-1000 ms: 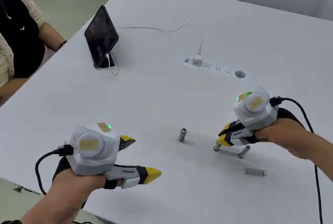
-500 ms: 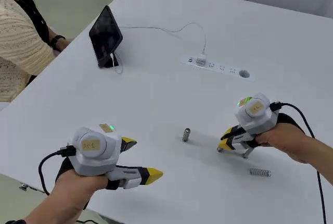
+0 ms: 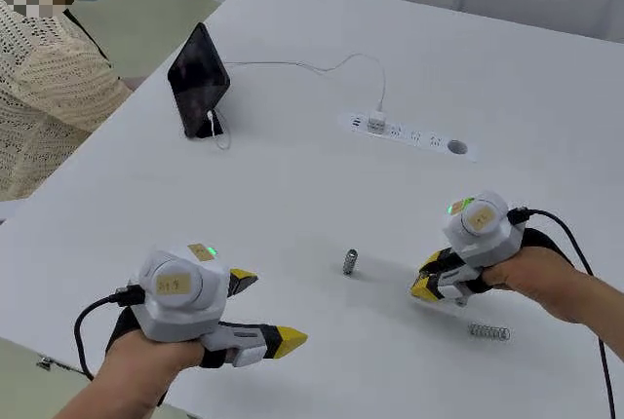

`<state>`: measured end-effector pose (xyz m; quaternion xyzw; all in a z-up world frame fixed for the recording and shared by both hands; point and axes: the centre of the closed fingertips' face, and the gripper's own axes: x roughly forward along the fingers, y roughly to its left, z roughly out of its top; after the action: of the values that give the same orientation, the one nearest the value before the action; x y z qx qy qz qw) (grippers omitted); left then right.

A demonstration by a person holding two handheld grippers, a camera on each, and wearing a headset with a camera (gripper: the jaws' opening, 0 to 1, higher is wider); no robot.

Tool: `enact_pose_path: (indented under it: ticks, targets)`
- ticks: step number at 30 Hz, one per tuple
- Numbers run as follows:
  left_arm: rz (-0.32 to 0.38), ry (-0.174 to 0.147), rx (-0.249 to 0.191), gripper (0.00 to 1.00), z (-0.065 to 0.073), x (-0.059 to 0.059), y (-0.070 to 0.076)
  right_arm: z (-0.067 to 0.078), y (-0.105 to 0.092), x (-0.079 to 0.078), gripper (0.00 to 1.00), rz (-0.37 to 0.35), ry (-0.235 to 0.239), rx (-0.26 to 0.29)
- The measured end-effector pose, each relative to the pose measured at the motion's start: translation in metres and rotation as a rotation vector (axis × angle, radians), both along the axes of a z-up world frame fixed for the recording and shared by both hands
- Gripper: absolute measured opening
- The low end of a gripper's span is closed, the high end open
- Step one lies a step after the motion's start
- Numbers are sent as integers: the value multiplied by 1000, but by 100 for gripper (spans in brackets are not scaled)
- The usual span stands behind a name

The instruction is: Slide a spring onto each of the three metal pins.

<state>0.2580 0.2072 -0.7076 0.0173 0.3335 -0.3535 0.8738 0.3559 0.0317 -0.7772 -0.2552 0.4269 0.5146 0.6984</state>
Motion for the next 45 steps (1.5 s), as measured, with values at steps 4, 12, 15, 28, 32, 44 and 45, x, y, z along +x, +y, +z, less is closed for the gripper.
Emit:
enact_pose_path:
  ticks: [4, 12, 15, 28, 32, 44, 45]
  targets:
    - [-4, -2, -4, 66, 1, 0, -3, 4, -5, -1, 42, -44, -3, 21]
    - [-14, -3, -7, 66, 2, -3, -8, 10, -13, -7, 52, -133, 9, 72]
    - [-15, -5, -10, 66, 3, -4, -10, 13, -14, -10, 54, -169, 14, 99]
    - [-5, -13, -18, 67, 7, -5, -7, 25, -18, -20, 66, -325, 27, 223]
    - [-2, -17, -21, 67, 9, -6, -7, 29, -19, -27, 69, -341, 21, 244]
    - [-3, -25, -27, 67, 12, -6, -9, 42, -29, -25, 73, -416, -21, 298]
    - [-3, -25, -27, 67, 12, -7, -9, 43, -30, -24, 73, -422, -23, 303]
